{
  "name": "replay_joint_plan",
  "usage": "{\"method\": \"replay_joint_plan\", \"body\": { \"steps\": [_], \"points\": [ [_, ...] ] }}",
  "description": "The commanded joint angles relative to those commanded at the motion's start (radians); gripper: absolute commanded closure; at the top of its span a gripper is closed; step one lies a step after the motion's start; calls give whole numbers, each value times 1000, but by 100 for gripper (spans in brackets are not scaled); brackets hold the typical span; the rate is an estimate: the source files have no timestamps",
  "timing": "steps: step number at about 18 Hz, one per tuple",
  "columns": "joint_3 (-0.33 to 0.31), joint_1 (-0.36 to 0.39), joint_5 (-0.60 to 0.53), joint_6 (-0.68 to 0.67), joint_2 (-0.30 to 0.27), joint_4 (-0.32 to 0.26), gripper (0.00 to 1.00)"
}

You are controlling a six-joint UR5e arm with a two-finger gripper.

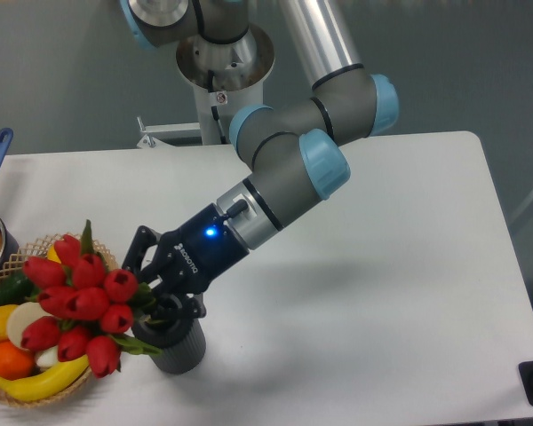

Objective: Insert the flowers into the vase
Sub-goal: 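Lower the tulip stems into the vase opening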

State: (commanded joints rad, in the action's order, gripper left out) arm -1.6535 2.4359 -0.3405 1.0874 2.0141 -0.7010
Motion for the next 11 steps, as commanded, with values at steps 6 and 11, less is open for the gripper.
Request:
{"method": "replay_joint_plan", "body": {
  "steps": [6, 11],
  "points": [
    [-49, 2, -8, 62, 21, 2, 73],
    [-69, 8, -8, 62, 23, 2, 40]
  ]
}}
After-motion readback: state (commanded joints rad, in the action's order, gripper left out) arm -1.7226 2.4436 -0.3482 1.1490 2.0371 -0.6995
